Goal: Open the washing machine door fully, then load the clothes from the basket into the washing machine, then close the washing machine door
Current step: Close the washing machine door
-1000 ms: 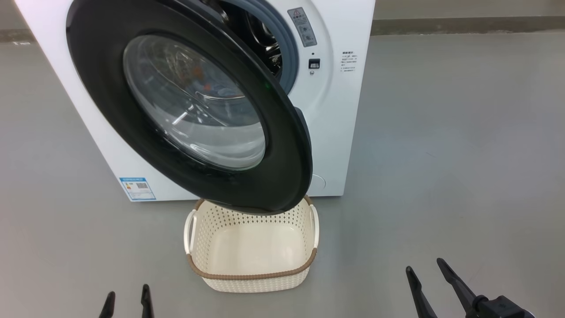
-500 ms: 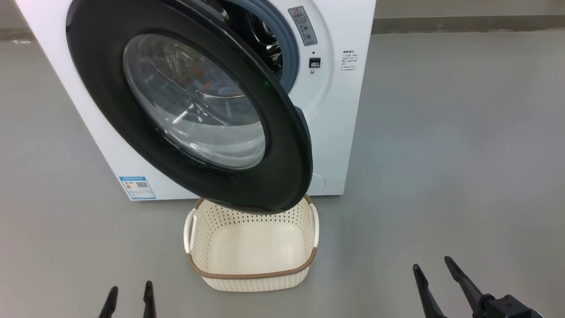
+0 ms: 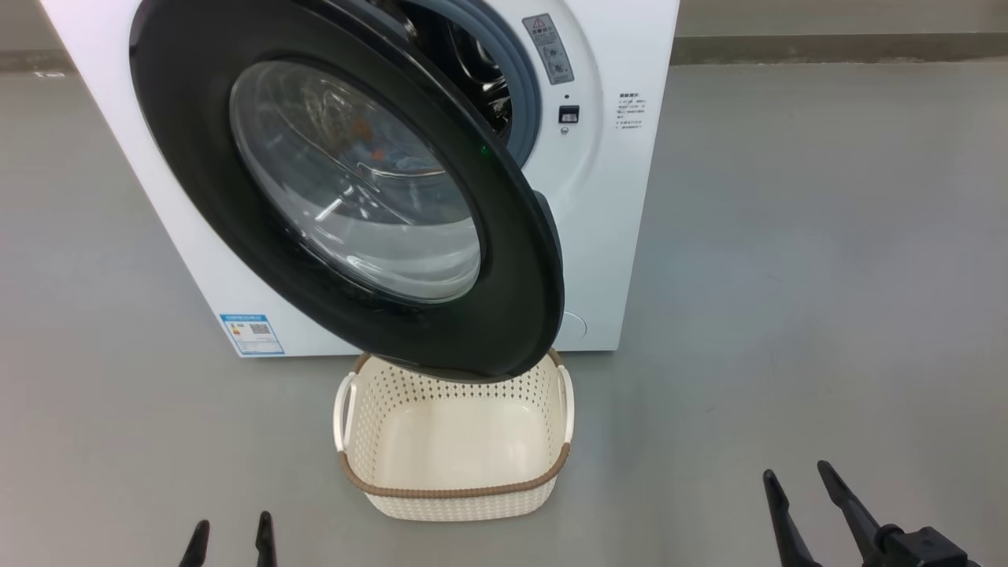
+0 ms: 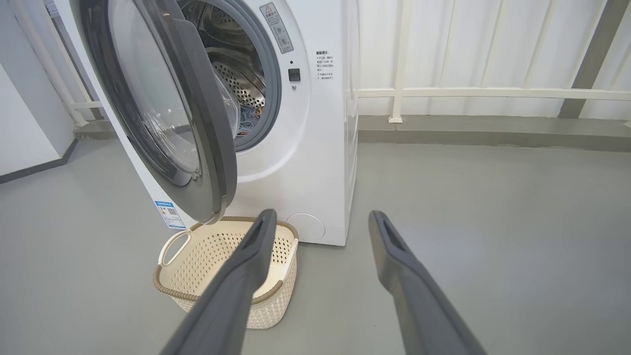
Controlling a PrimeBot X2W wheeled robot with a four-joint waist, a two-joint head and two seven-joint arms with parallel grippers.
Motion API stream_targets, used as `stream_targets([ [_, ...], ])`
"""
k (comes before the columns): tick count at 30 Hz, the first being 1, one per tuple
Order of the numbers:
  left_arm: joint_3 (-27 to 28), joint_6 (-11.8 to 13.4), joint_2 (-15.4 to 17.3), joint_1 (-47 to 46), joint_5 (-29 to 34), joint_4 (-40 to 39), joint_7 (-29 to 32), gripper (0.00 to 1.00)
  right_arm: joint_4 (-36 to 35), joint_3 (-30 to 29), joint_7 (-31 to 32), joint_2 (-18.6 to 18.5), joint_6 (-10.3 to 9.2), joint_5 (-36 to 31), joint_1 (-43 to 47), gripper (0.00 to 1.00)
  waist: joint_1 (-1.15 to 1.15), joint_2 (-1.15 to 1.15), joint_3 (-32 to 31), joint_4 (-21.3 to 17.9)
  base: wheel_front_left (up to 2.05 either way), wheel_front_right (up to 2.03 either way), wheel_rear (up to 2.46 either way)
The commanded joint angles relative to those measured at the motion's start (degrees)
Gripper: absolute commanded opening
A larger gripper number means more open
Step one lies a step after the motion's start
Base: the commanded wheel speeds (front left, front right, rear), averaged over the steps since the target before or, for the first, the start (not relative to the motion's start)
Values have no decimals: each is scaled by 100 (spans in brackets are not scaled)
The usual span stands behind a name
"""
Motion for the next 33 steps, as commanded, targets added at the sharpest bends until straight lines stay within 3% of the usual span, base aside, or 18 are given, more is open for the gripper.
stream_targets([
  [1,210,-31,20,-105,32,-157,-60,100,-112,112,-27,-64,9,-93,-196,19,0,0,-4,6,0,0,0],
  [2,208,-32,20,-100,27,-157,-60,100,-104,106,-27,-67,9,-97,-210,0,0,0,-8,11,0,0,0],
  [11,109,20,18,-82,-49,-213,-60,100,-102,82,-27,-102,9,-15,-427,0,0,0,41,41,0,0,0],
  [21,-62,56,18,-135,-124,-214,-60,100,-636,160,-27,-102,9,102,-936,0,0,0,187,129,0,0,0],
  [27,-136,90,17,-181,-183,-219,-60,100,-1231,443,-27,-195,9,187,-1530,0,0,0,288,233,0,0,0],
  [33,-262,113,17,-330,-265,-241,-60,100,-1548,1144,-27,-284,9,315,-2215,0,0,0,527,413,0,0,0],
])
